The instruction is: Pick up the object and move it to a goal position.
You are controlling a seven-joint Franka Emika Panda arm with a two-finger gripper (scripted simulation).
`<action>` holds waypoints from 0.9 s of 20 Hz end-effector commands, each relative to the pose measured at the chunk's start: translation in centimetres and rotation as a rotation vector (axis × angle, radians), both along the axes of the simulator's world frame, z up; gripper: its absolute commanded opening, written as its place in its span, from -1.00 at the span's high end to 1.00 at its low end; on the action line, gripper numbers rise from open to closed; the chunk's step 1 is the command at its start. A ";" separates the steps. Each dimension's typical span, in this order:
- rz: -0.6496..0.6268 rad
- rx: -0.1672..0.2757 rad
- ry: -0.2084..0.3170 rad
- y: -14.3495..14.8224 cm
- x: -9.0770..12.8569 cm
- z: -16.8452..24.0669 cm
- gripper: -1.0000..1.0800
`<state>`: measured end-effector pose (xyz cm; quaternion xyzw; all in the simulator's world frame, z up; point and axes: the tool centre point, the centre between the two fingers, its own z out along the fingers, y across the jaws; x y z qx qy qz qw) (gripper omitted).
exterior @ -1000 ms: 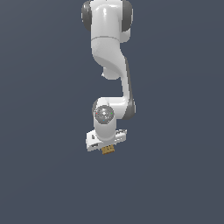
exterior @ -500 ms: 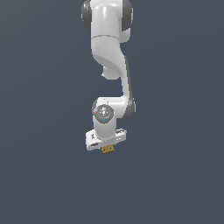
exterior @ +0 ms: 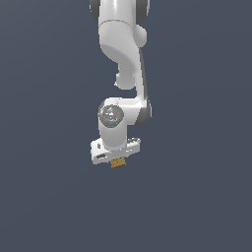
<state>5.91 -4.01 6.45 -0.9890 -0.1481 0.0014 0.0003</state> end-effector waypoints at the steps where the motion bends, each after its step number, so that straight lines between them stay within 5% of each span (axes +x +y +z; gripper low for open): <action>1: 0.000 0.000 -0.002 -0.6 -0.1 2.4 1.00; 18: 0.001 0.000 -0.003 -5.4 -1.2 22.0 1.00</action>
